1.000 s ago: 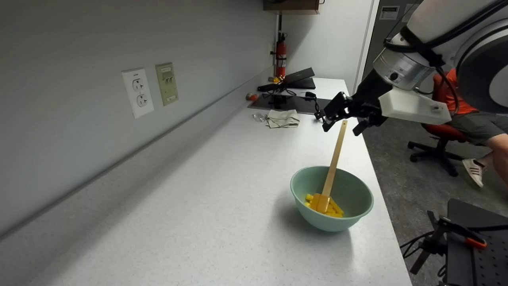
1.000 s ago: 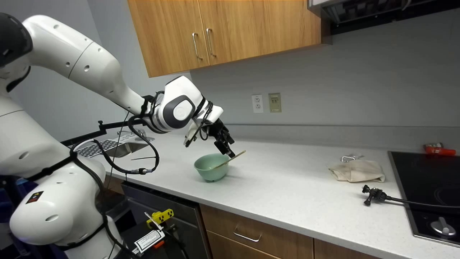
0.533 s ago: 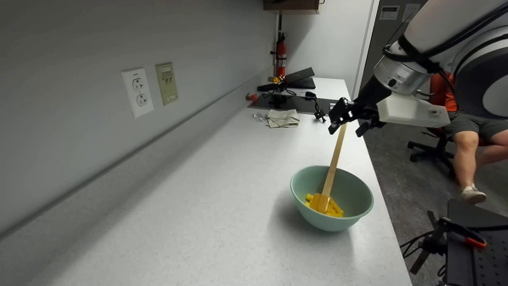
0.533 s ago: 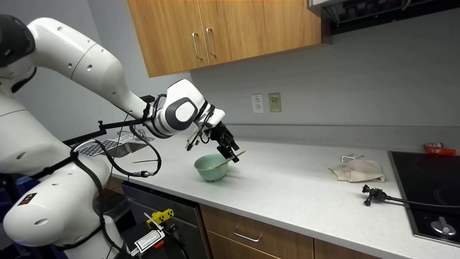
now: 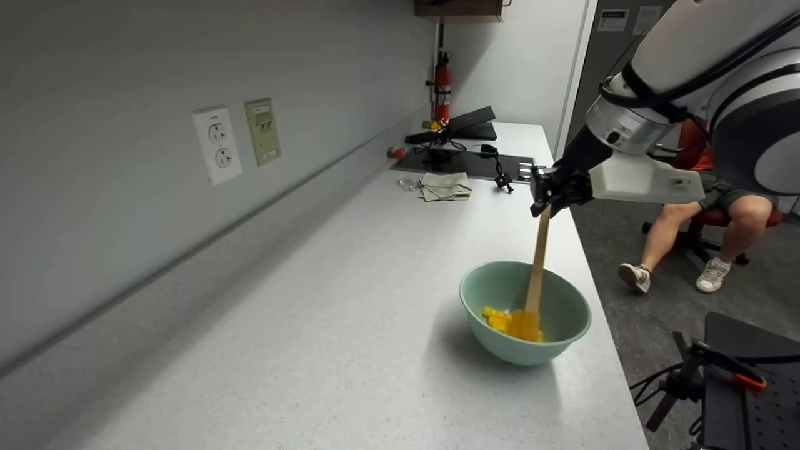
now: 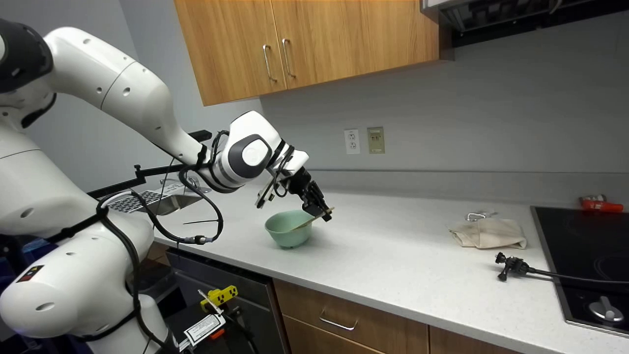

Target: Use the spatula to stir the contents in the green bowl

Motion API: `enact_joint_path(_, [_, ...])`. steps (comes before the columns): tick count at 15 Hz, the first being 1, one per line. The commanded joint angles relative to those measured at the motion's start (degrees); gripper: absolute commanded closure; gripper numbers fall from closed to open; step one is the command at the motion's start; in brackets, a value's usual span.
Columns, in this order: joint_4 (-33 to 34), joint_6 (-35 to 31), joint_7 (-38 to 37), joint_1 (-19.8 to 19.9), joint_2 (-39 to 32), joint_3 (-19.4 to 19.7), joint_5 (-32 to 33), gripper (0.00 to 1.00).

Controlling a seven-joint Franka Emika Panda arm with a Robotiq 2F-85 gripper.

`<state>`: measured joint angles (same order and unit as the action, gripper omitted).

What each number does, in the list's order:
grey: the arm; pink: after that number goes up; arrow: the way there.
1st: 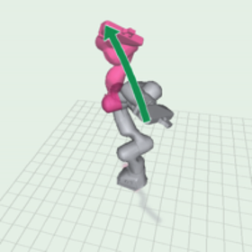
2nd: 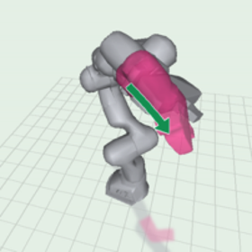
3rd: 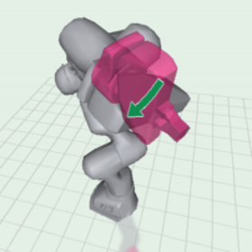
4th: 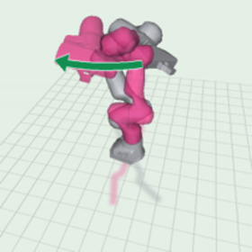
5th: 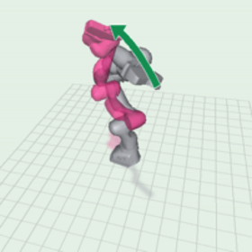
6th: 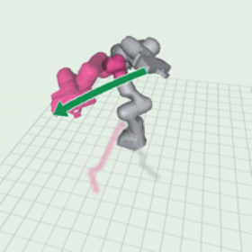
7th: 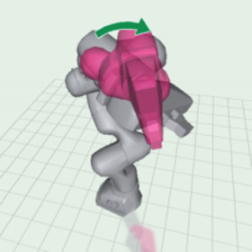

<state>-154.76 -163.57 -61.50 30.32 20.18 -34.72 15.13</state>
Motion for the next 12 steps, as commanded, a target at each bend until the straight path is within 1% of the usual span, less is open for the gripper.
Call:
enact_joint_path(1, [0.6,-0.3,-2.3,2.2,0.7,-2.4,2.1,0.98])
enact_joint_path(3, [0.7,-1.6,-2.1,2.4,1.1,-3.2,2.5,1.0])
enact_joint_path(4, [0.8,-2.7,-2.2,2.6,1.3,-3.8,3.1,0.98])
enact_joint_path(8, [1.7,-5.8,-1.9,3.0,1.3,-5.8,5.0,0.98])
enact_joint_path(12, [2.5,-10.1,-1.9,5.7,1.7,-8.3,8.1,0.98])
